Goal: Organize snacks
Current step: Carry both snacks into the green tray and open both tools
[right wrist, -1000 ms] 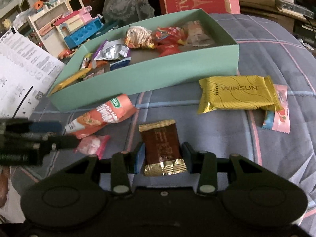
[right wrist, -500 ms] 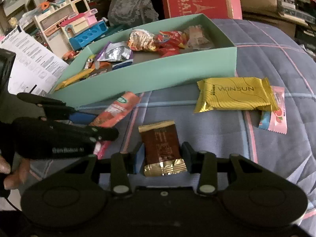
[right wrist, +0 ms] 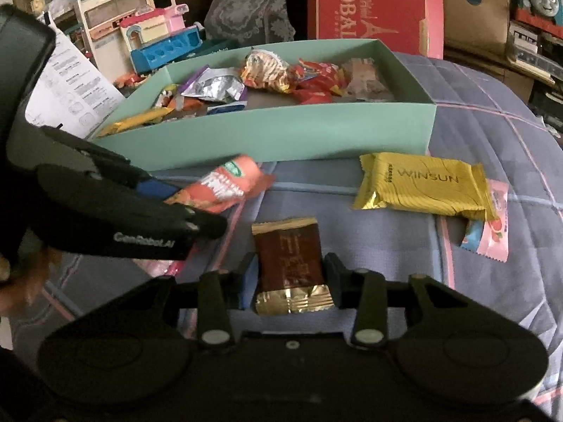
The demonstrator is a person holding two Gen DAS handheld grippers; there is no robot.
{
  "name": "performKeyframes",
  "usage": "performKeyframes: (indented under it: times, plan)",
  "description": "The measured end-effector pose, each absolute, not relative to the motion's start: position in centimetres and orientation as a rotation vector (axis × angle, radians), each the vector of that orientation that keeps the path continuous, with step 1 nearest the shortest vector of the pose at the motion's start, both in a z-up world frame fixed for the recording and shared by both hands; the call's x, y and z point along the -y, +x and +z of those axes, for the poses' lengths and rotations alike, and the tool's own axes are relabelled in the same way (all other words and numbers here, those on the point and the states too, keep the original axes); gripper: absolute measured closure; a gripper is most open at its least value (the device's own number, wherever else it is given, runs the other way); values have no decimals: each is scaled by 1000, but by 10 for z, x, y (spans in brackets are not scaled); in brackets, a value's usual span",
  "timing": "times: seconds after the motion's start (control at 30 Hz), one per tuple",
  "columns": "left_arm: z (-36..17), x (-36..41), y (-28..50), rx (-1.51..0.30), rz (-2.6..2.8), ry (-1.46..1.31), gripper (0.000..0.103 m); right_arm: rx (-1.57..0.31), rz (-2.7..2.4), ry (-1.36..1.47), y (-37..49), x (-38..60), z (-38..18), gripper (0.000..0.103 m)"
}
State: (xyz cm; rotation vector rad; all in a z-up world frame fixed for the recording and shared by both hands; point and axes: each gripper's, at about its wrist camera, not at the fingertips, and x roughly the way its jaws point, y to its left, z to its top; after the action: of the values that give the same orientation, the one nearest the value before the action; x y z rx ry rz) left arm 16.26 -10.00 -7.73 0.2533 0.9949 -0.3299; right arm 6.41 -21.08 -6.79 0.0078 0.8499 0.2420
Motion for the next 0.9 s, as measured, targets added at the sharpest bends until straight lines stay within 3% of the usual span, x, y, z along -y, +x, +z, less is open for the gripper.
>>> performKeyframes:
  times: [0.43, 0.9]
  plan:
    - [-24, 88, 146, -901, -325, 131, 73, -809, 208, 283, 69, 258, -32, 65]
    - [19, 77, 237, -818, -202, 48, 71, -714, 199, 370, 157, 265, 16, 65]
